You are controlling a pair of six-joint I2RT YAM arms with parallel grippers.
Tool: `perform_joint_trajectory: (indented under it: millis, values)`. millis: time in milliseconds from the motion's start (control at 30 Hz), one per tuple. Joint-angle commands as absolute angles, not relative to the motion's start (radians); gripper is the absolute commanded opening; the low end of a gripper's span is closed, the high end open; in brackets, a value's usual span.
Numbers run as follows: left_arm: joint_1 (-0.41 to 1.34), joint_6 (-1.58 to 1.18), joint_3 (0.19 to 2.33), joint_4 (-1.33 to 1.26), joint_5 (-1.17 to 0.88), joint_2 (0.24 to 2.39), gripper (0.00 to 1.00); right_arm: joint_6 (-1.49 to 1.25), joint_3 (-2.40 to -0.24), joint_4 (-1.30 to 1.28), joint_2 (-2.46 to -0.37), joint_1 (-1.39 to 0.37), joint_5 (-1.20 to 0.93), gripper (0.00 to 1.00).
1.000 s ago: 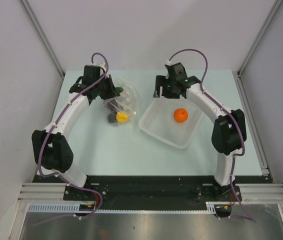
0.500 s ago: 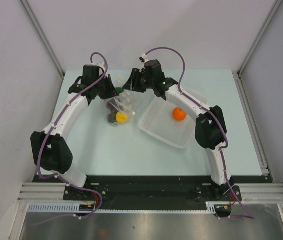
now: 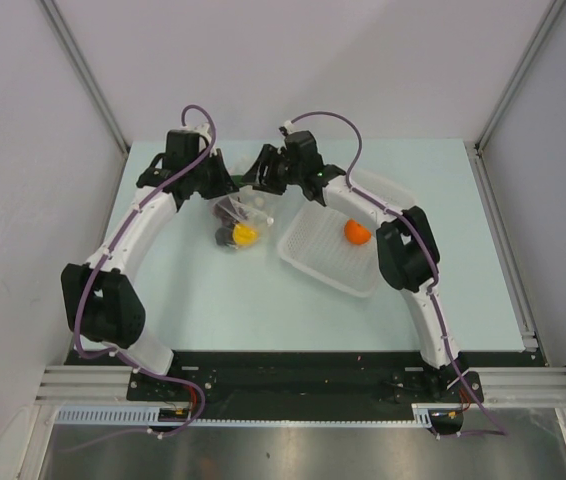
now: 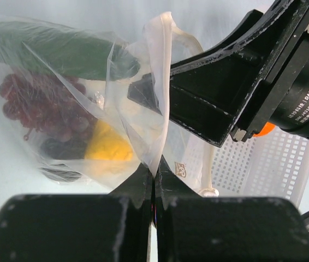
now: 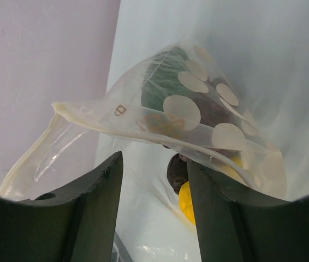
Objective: Open the zip-top bag and remove the fake food
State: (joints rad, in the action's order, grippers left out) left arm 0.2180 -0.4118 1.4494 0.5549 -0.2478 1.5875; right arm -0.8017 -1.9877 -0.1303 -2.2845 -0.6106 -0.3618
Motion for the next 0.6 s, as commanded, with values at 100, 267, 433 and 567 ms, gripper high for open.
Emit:
perform_joint_trajectory:
  millis: [100,267,433,567]
  values:
    - [0.25,-0.426,1.451,0.515,-0.253,1.549,0.0,-0.882,-2.065,-0.038,-2.359,-0.618,-0.345,0.57]
    - [0.265,-0.423,1.474,0.526,-0.256,1.563,0.0,-0.916,-2.077,-0.02,-2.382,-0.637,-0.264,0.63]
    - [0.276,-0.428,1.46,0.515,-0.256,1.559,0.0,-0.951,-2.077,0.049,-2.414,-0.64,-0.229,0.65]
    - [0.276,-0.42,1.456,0.522,-0.252,1.562,0.0,-0.983,-2.094,0.153,-2.437,-0.646,-0.241,0.67]
